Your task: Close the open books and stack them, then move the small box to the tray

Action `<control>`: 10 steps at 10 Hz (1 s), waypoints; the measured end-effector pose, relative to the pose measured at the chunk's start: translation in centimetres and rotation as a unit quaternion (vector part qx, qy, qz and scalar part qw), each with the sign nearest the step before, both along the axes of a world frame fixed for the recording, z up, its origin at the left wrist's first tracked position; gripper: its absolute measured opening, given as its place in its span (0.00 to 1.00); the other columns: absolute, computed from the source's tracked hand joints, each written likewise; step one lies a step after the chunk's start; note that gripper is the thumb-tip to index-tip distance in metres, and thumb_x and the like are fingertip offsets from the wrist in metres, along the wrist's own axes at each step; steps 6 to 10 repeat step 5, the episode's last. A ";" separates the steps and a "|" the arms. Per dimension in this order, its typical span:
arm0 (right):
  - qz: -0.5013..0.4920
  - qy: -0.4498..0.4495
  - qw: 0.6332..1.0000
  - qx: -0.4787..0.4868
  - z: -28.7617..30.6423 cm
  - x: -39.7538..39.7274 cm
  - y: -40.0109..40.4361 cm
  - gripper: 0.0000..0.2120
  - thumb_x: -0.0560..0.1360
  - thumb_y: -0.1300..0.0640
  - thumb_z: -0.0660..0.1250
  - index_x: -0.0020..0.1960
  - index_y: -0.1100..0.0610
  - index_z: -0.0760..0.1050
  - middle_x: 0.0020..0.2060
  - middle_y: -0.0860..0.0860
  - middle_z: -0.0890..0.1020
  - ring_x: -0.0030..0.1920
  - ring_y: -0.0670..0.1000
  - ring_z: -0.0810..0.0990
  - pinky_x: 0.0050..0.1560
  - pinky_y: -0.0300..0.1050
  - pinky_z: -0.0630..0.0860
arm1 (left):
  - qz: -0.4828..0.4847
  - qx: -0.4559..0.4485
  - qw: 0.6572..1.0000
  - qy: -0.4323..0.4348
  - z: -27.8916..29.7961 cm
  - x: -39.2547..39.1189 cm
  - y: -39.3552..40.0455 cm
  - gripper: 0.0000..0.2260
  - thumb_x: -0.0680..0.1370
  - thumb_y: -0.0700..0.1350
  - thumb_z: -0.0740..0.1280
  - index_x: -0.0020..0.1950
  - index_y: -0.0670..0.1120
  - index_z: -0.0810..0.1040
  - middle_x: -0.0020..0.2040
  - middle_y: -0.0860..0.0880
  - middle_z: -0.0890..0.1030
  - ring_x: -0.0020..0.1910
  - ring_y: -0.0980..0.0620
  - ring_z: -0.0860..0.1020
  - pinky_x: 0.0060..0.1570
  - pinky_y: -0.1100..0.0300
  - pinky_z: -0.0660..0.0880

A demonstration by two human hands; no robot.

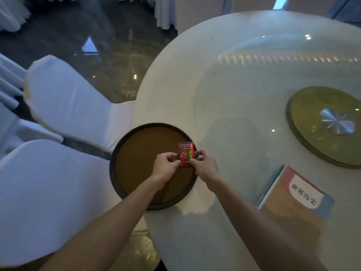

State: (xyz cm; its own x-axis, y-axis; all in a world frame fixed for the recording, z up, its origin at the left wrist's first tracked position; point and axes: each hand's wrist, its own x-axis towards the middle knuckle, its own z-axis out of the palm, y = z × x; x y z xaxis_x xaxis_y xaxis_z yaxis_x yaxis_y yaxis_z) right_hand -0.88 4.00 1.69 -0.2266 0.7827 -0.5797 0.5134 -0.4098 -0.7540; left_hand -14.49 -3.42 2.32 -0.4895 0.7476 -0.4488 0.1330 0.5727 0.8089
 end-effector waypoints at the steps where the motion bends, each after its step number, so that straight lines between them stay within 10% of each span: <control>1: 0.060 -0.018 0.998 -0.033 -1.4 -2.9 -2.3 0.13 0.80 0.55 0.69 0.64 0.53 0.78 0.53 0.51 0.84 0.54 0.52 0.84 0.58 0.54 0.83 | 0.041 -0.036 0.998 0.010 -2.2 -2.0 -3.1 0.11 0.77 0.38 0.71 0.59 0.44 0.84 0.50 0.51 0.83 0.48 0.56 0.79 0.40 0.71 0.70; 10: 0.177 -0.032 0.979 -0.100 -2.2 -5.5 -5.4 0.21 0.82 0.52 0.67 0.72 0.58 0.75 0.59 0.53 0.83 0.57 0.50 0.82 0.63 0.51 0.81 | 0.007 -0.100 0.994 0.053 -5.2 -4.5 -6.7 0.15 0.79 0.43 0.69 0.66 0.44 0.79 0.56 0.47 0.83 0.54 0.51 0.80 0.43 0.65 0.72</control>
